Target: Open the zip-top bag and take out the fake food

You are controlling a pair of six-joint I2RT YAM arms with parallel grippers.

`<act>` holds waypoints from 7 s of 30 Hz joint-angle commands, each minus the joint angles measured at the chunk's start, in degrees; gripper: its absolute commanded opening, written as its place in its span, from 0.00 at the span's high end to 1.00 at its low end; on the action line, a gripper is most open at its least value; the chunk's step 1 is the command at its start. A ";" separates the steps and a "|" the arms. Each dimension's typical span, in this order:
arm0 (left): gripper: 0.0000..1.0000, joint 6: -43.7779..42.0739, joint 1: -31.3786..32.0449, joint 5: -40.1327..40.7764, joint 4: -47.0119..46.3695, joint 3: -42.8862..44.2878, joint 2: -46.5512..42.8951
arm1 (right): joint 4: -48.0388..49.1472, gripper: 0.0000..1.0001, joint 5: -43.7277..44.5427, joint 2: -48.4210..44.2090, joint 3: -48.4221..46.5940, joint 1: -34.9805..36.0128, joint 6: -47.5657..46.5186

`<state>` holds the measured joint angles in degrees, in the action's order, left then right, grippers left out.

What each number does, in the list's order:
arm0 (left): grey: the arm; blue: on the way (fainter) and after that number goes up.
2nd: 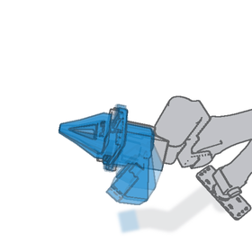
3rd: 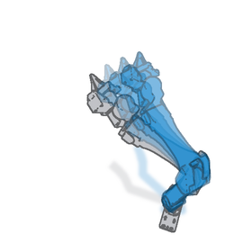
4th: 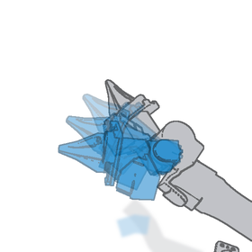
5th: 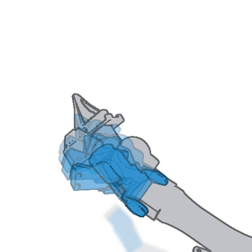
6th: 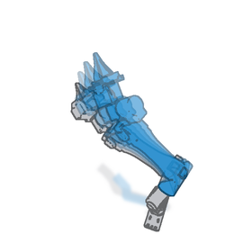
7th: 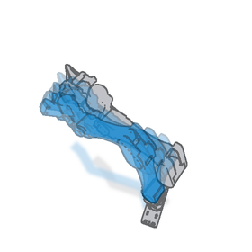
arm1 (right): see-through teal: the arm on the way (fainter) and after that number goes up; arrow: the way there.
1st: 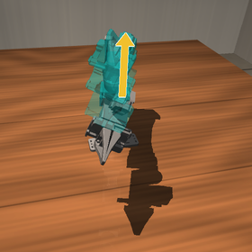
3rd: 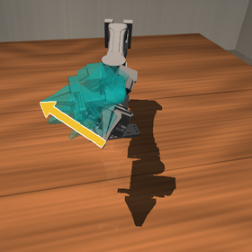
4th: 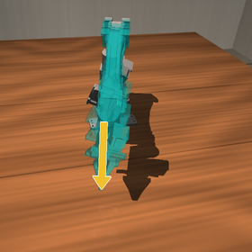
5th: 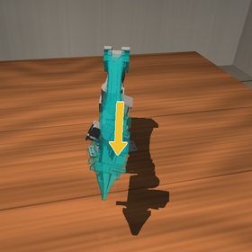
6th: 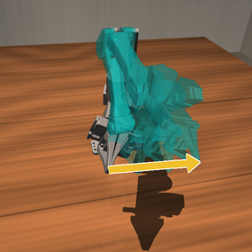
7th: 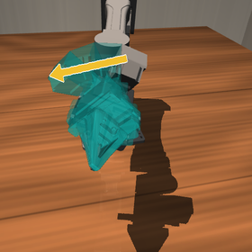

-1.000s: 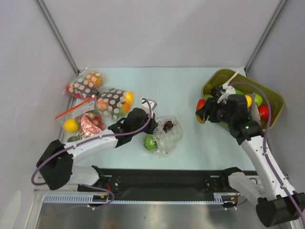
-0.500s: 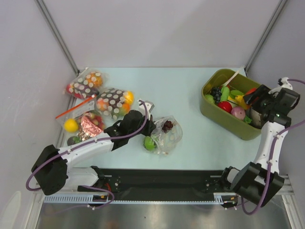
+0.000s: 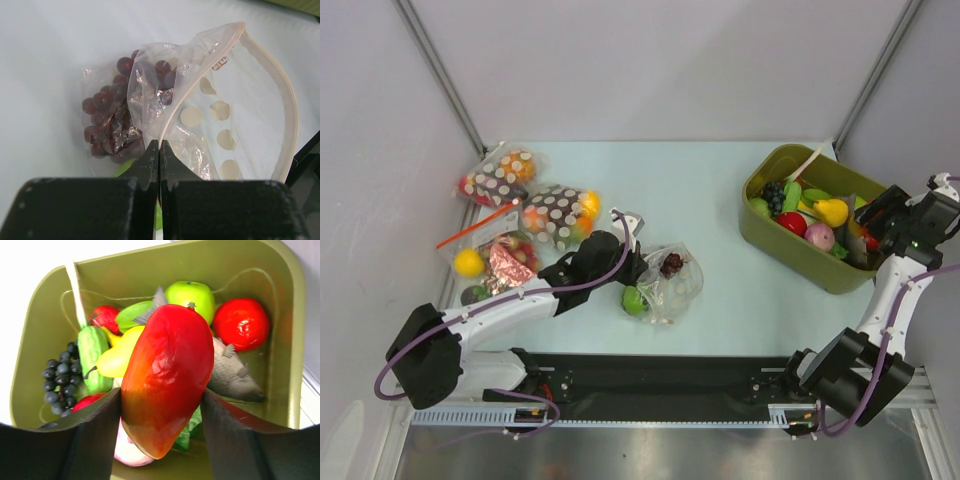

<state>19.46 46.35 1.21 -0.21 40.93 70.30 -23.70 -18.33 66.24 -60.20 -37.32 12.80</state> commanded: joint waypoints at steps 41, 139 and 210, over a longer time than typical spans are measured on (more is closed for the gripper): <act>1.00 0.22 -0.03 -3.06 0.82 1.00 -2.80 | 2.61 0.70 6.86 1.59 6.68 81.17 -1.11; 1.00 -3.56 1.82 -3.60 -0.32 -0.32 -2.80 | 70.55 1.00 10.68 36.51 17.66 77.93 20.43; 1.00 -1.01 4.19 -1.39 -0.23 7.06 7.83 | 28.64 1.00 18.15 -10.07 13.19 80.13 8.47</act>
<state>18.46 50.57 -1.61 0.05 48.97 77.84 1.98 -0.71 61.28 -41.89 43.22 21.91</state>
